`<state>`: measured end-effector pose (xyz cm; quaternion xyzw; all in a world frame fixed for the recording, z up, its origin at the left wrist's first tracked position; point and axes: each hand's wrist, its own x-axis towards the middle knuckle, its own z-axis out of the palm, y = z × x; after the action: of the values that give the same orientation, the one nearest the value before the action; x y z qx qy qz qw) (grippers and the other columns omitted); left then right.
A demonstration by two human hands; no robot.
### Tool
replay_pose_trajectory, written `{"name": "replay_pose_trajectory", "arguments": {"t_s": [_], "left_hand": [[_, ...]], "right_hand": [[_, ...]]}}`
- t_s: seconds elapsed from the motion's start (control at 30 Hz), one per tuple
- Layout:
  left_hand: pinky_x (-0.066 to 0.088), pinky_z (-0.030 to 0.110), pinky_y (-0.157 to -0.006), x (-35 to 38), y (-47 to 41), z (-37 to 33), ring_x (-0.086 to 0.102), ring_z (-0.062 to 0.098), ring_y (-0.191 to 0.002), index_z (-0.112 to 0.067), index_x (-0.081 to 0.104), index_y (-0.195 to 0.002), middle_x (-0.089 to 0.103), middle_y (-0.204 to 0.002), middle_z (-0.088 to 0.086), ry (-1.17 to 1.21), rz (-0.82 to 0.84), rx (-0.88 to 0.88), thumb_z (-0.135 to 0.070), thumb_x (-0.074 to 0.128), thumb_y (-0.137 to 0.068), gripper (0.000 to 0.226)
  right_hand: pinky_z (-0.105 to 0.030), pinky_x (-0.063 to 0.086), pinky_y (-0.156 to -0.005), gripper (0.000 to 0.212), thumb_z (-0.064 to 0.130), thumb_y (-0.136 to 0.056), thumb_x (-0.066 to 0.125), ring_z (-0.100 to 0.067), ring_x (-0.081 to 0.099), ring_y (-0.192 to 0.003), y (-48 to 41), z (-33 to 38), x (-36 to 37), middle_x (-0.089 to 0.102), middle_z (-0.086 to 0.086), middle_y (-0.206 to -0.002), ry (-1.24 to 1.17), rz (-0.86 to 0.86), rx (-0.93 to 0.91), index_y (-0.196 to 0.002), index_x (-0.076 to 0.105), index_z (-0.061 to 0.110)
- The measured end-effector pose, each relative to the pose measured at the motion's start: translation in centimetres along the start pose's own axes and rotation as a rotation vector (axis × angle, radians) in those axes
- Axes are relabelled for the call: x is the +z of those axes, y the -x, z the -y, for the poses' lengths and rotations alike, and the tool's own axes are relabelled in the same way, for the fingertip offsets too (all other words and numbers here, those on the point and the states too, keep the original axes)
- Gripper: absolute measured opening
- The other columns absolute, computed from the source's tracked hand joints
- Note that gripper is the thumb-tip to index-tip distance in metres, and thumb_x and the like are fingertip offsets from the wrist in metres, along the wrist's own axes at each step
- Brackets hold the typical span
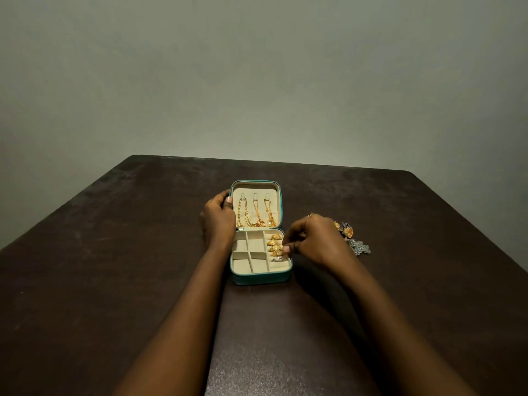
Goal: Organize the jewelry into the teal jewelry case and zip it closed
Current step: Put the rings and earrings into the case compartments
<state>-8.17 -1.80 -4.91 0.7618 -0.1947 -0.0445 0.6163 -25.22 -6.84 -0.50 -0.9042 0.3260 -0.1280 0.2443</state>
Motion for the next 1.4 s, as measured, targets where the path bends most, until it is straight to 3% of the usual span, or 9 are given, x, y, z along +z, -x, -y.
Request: {"name": "replay_pose_trajectory", "arguments": {"t_s": [0.1, 0.23, 0.37, 0.47, 0.67, 0.87, 1.13, 1.3, 1.4], "left_hand": [[0.054, 0.041, -0.085, 0.0, 0.0, 0.0, 0.064, 0.022, -0.102, -0.018, 0.063, -0.121, 0.069, -0.113, 0.007, 0.006, 0.007, -0.001, -0.018, 0.047, -0.096, 0.029], [0.054, 0.041, -0.085, -0.1, 0.1, 0.1, 0.064, 0.022, -0.101, -0.017, 0.063, -0.122, 0.068, -0.113, 0.007, 0.013, 0.009, -0.001, -0.018, 0.047, -0.096, 0.03], [0.054, 0.041, -0.085, 0.0, 0.1, 0.0, 0.064, 0.023, -0.102, -0.017, 0.062, -0.122, 0.068, -0.113, 0.008, 0.007, 0.008, -0.005, -0.018, 0.047, -0.096, 0.03], [0.053, 0.043, -0.087, 0.0, 0.1, 0.0, 0.063, 0.024, -0.104, -0.016, 0.062, -0.122, 0.068, -0.115, 0.009, -0.003, 0.011, -0.002, -0.018, 0.047, -0.096, 0.03], [0.049, 0.033, -0.08, 0.0, 0.0, 0.4, 0.063, 0.024, -0.103, -0.013, 0.062, -0.123, 0.067, -0.114, 0.01, -0.002, 0.001, 0.029, -0.016, 0.046, -0.097, 0.031], [0.049, 0.035, -0.084, 0.0, 0.0, 0.5, 0.062, 0.026, -0.103, -0.013, 0.062, -0.123, 0.067, -0.115, 0.011, -0.001, 0.009, 0.012, -0.017, 0.046, -0.096, 0.031], [0.044, 0.031, -0.078, 0.0, 0.2, 0.5, 0.062, 0.024, -0.098, -0.011, 0.062, -0.122, 0.068, -0.112, 0.012, 0.001, 0.019, -0.016, -0.018, 0.046, -0.097, 0.031], [0.043, 0.029, -0.077, 0.0, 0.4, 0.5, 0.062, 0.024, -0.098, -0.011, 0.063, -0.12, 0.069, -0.11, 0.011, 0.013, 0.036, -0.052, -0.02, 0.047, -0.096, 0.03], [0.044, 0.03, -0.079, -0.2, 0.5, 0.3, 0.062, 0.023, -0.098, -0.012, 0.064, -0.119, 0.069, -0.109, 0.009, 0.027, 0.047, -0.08, -0.022, 0.047, -0.096, 0.03]], "right_hand": [[-0.022, 0.044, -0.082, 0.018, 0.016, -0.077, 0.074, -0.009, 0.058, -0.095, -0.2, -0.4, -0.5, 0.071, -0.003, -0.102, 0.029, 0.018, 0.028, -0.095, 0.073, 0.012], [-0.023, 0.048, -0.063, 0.015, 0.014, -0.077, 0.074, -0.013, 0.059, -0.078, -0.7, -3.8, -3.6, 0.07, -0.007, -0.092, -0.03, -0.19, 0.231, -0.091, 0.073, 0.01], [-0.029, 0.049, -0.081, 0.02, 0.012, -0.074, 0.076, -0.017, 0.062, -0.087, -0.6, -8.1, -5.6, 0.071, -0.011, -0.099, 0.012, -0.272, 0.429, -0.092, 0.073, 0.007], [-0.024, 0.042, -0.076, 0.011, 0.009, -0.077, 0.073, -0.011, 0.054, -0.078, -0.1, -9.8, -6.1, 0.07, -0.011, -0.099, 0.012, -0.26, 0.482, -0.088, 0.074, 0.007], [-0.03, 0.044, -0.085, 0.014, 0.01, -0.08, 0.071, -0.015, 0.055, -0.092, -0.1, -10.9, -6.0, 0.068, -0.01, -0.109, -0.008, -0.165, 0.491, -0.094, 0.073, 0.013], [-0.025, 0.042, -0.079, 0.023, 0.022, -0.077, 0.075, -0.016, 0.058, -0.096, -0.3, -11.0, -5.3, 0.069, -0.007, -0.106, -0.013, -0.067, 0.429, -0.098, 0.073, 0.014], [-0.023, 0.049, -0.075, 0.015, 0.017, -0.081, 0.071, -0.01, 0.064, -0.081, -1.4, -10.4, -2.9, 0.072, -0.004, -0.096, -0.071, -0.219, 0.326, -0.095, 0.075, 0.013], [-0.025, 0.048, -0.083, 0.013, 0.007, -0.082, 0.066, -0.019, 0.065, -0.093, -1.5, -11.0, -2.9, 0.073, -0.007, -0.098, -0.142, -0.444, 0.379, -0.092, 0.074, 0.011], [-0.024, 0.044, -0.082, 0.015, 0.007, -0.085, 0.062, -0.02, 0.061, -0.093, -1.6, -10.6, -2.7, 0.069, -0.009, -0.102, -0.129, -0.464, 0.32, -0.096, 0.073, 0.007]]}}
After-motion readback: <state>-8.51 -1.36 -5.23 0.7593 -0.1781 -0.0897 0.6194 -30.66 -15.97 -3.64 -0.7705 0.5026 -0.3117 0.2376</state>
